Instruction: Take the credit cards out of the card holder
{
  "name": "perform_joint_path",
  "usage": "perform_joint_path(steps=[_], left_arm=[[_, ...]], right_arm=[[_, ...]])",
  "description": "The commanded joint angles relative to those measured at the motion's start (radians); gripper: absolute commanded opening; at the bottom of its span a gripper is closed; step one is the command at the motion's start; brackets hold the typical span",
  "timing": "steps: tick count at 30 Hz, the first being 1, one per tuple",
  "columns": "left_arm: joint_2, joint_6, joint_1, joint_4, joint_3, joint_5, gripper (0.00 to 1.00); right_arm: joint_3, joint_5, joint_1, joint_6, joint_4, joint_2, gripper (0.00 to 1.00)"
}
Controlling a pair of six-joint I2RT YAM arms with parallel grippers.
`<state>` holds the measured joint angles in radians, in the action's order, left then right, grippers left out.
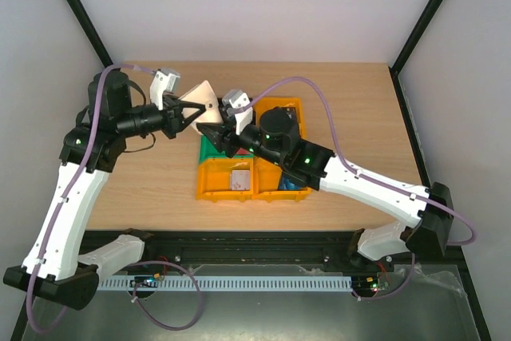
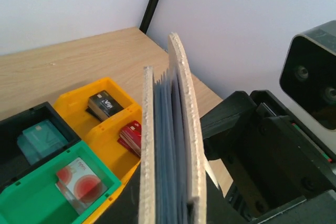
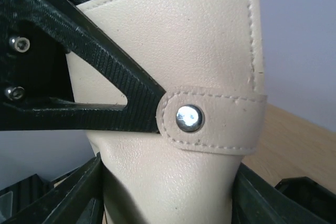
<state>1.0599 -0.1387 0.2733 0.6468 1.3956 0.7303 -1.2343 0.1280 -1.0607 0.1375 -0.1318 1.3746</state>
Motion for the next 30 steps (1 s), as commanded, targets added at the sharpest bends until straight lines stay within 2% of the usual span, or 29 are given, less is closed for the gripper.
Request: perform_joint_path(steps=[1,4,6,8,11,17,19,25,30], left_arm=[[-0.046,-0.024,-0.017,-0.012,-0.004,0.01,0.02],[-0.078,-0.017,-0.03,-0.001,-0.031,-0.036,0.02],[-0.102,0.001,-0.035,0.011,-0.053,-0.079,0.02],[-0.116,0.025,-0.038,0.02,-0.074,-0.098,0.02],[-0.133,0.028,-0.04,0.027,-0.1,-0.084,0.02],[-0.143,0.001,-0.044,0.011,-0.109,-0.05,0.02],[-0.143,-0.014,-0.045,0.002,-0.116,-0.027,0.02],[-0.148,-0.038,-0.045,-0.012,-0.137,0.012,0.02],[-0.146,-0.041,-0.045,-0.017,-0.138,0.027,0.02]], right_arm=[[0.029,0.019,-0.018,-0.099,-0.034,-0.07,0.46],[0.12,-0.068,-0.017,-0.15,-0.061,-0.15,0.7],[0.15,-0.149,-0.016,-0.185,-0.058,-0.192,0.76],[0.146,-0.168,-0.015,-0.225,-0.029,-0.215,0.78],[0.09,-0.136,-0.015,-0.282,0.041,-0.201,0.69],[-0.043,0.059,-0.016,-0.296,0.115,-0.102,0.44],[-0.079,0.08,-0.02,-0.287,0.13,-0.065,0.37],[-0.113,0.052,-0.03,-0.305,0.152,-0.017,0.34],[-0.129,-0.047,-0.03,-0.328,0.175,0.019,0.33]])
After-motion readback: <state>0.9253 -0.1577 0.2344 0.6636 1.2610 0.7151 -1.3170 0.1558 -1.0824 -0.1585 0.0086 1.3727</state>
